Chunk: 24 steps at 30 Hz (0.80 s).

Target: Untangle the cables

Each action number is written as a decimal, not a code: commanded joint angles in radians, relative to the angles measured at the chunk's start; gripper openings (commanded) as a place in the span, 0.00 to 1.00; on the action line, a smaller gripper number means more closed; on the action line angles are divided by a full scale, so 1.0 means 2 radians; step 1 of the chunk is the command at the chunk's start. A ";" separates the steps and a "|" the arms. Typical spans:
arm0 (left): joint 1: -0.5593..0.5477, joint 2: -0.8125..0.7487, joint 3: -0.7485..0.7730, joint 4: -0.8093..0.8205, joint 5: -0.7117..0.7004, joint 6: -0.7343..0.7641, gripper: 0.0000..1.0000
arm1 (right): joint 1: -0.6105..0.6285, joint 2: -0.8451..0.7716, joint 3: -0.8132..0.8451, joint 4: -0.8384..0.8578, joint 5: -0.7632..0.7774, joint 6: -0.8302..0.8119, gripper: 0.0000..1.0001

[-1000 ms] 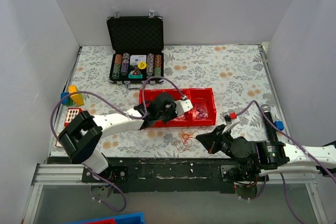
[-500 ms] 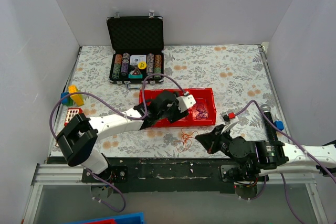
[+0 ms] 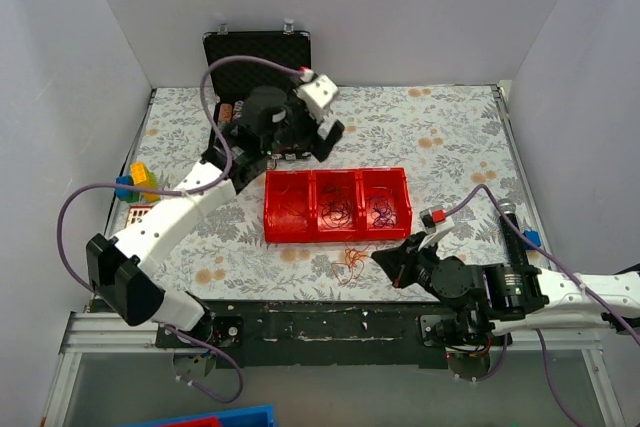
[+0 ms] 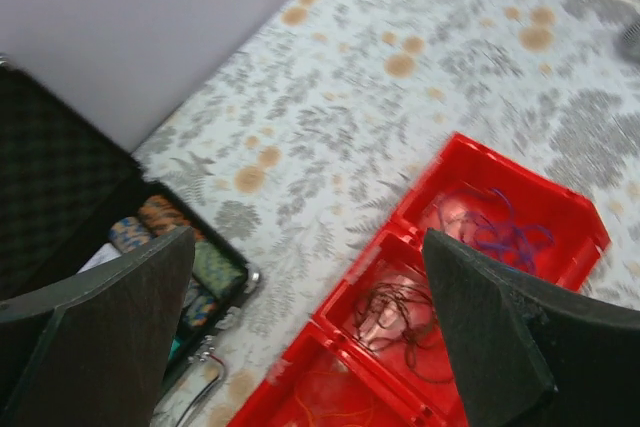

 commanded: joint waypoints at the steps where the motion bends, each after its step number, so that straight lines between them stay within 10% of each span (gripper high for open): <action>1: 0.063 -0.004 0.075 -0.069 -0.024 -0.083 0.98 | 0.002 0.043 0.046 0.041 0.050 -0.042 0.01; 5: 0.126 0.050 0.188 -0.188 -0.025 -0.127 0.98 | -0.041 0.123 0.103 0.076 0.038 -0.112 0.01; 9: 0.166 0.103 0.272 -0.305 -0.026 -0.146 0.98 | -0.218 0.228 0.156 0.124 -0.156 -0.158 0.01; 24: 0.216 -0.079 0.078 -0.182 -0.005 -0.116 0.98 | -0.308 0.565 0.387 0.105 -0.279 -0.229 0.01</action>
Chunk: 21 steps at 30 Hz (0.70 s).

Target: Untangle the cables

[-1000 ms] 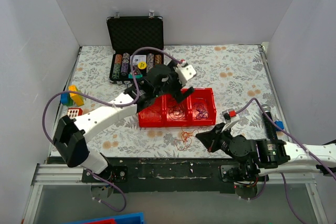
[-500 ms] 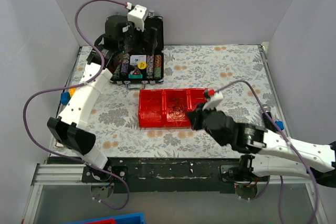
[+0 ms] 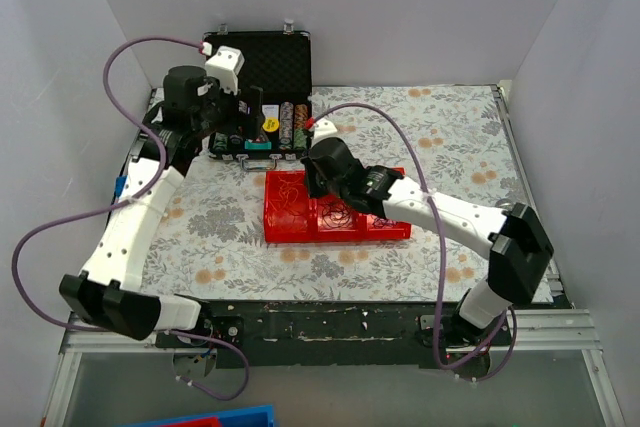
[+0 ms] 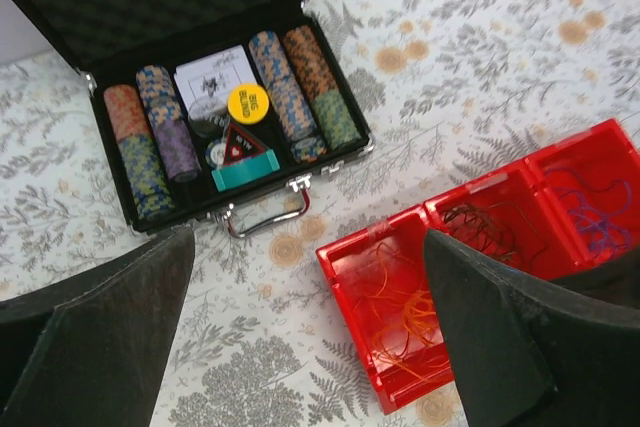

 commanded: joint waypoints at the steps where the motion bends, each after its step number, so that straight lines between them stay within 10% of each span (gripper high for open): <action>1: -0.001 -0.035 -0.007 0.032 0.001 0.007 0.98 | -0.002 0.037 0.049 -0.007 -0.021 -0.018 0.01; 8: 0.000 -0.019 -0.001 0.008 -0.013 0.001 0.98 | -0.002 0.069 0.062 -0.024 -0.033 -0.005 0.01; 14: 0.000 -0.029 -0.028 0.022 -0.013 -0.003 0.98 | -0.002 0.053 0.065 -0.041 -0.041 -0.004 0.75; 21: 0.000 -0.023 -0.035 0.016 -0.022 -0.023 0.98 | -0.018 -0.029 0.036 -0.057 -0.050 0.005 0.85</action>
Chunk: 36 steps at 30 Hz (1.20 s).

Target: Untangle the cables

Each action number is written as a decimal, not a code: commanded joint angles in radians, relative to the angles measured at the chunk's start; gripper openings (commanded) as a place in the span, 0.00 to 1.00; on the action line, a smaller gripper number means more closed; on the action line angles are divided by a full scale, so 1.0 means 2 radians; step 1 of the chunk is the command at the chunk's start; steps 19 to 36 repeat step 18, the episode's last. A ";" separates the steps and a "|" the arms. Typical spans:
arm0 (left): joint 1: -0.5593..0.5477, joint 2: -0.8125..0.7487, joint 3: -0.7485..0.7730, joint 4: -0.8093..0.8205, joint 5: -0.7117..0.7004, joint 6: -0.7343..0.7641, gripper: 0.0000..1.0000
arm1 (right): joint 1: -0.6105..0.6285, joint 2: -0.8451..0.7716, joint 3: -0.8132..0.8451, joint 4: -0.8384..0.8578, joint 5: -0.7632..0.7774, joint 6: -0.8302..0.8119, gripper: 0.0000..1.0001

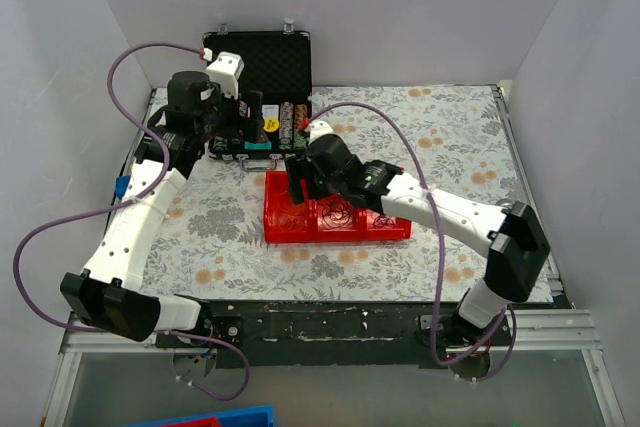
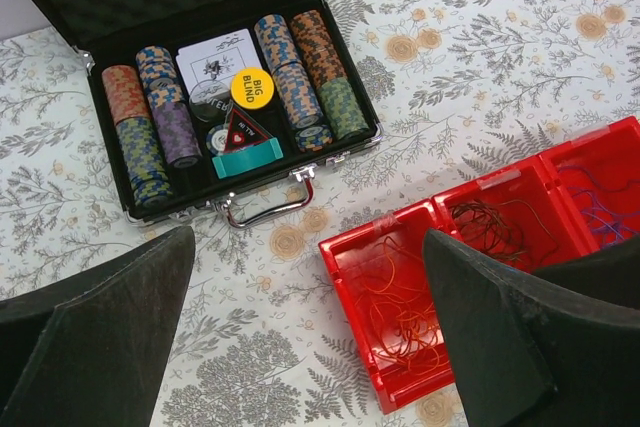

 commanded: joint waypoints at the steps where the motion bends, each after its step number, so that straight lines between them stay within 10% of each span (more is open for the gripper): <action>1: 0.000 -0.009 -0.008 0.001 -0.022 -0.027 0.98 | -0.023 -0.087 -0.019 -0.003 -0.020 0.008 0.85; 18: 0.013 -0.055 -0.193 0.103 -0.121 -0.046 0.98 | -0.253 -0.378 -0.230 -0.101 -0.086 -0.030 0.87; 36: 0.013 -0.055 -0.193 0.103 -0.121 -0.046 0.98 | -0.253 -0.378 -0.230 -0.101 -0.086 -0.030 0.87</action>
